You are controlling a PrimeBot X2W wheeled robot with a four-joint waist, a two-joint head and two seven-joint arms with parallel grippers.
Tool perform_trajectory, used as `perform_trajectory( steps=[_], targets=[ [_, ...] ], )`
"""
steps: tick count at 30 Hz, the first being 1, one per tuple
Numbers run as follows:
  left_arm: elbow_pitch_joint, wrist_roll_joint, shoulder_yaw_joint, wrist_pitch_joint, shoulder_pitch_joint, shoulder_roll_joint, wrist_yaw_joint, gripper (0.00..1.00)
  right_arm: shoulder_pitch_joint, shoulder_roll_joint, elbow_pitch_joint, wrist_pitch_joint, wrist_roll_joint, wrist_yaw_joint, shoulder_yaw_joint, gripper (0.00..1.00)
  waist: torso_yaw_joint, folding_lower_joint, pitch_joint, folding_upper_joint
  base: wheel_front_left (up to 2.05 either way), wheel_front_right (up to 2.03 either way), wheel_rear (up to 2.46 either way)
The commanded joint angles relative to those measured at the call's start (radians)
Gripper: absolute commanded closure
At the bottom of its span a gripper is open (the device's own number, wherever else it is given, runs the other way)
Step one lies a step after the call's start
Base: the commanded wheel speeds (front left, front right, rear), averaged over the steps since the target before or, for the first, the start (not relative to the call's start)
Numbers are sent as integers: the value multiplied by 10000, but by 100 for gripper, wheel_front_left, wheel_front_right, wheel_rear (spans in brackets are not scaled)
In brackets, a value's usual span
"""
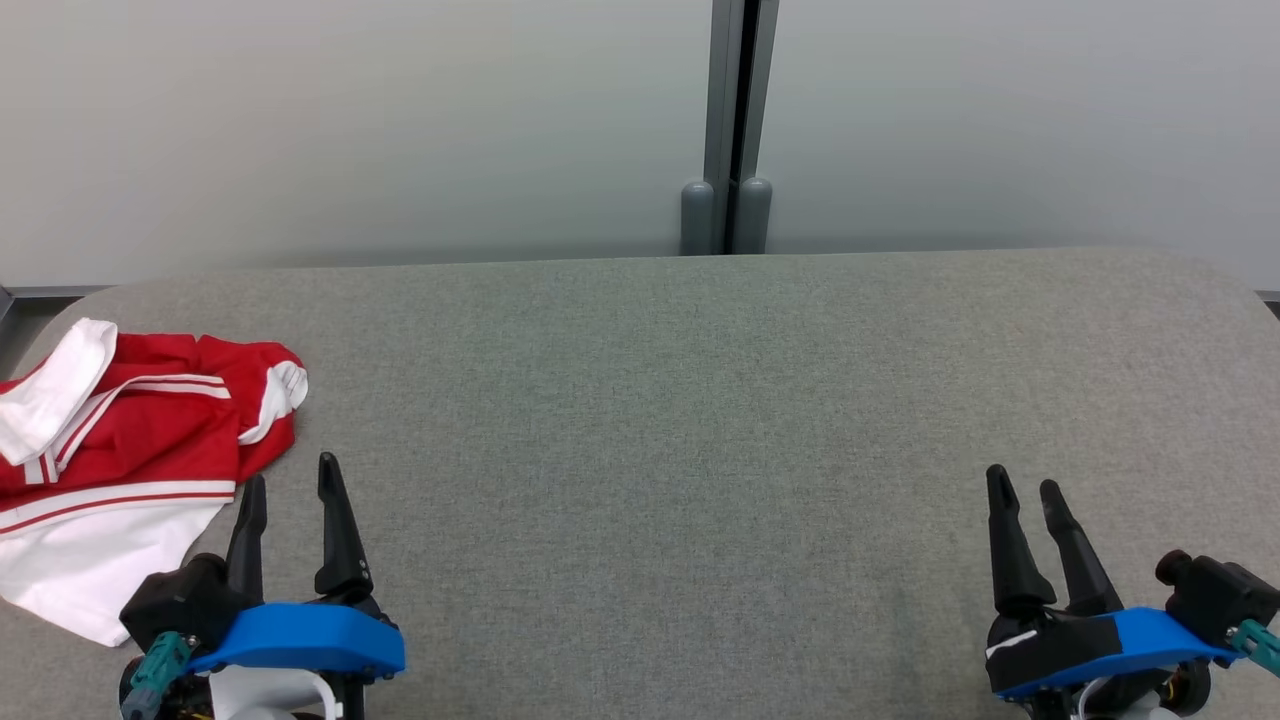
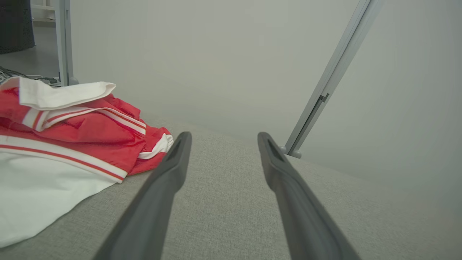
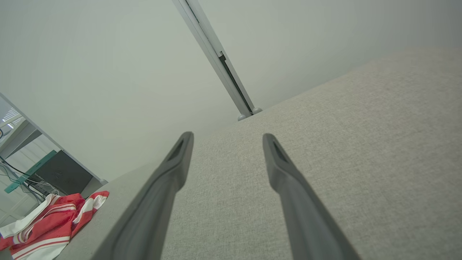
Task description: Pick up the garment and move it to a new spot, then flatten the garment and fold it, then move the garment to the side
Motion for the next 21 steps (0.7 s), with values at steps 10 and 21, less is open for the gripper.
perform_trajectory(
  steps=[10,21],
  targets=[
    [42,886,-42,-250,-163,27,133,0,-74,-87,24,-259,-924,26,87,0,3,0,-4,0,0,0,0],
    [108,1752,-180,-477,-194,26,251,0,-68,-90,59,-492,-1742,27,176,0,11,0,40,0,0,0,0]
  ],
)
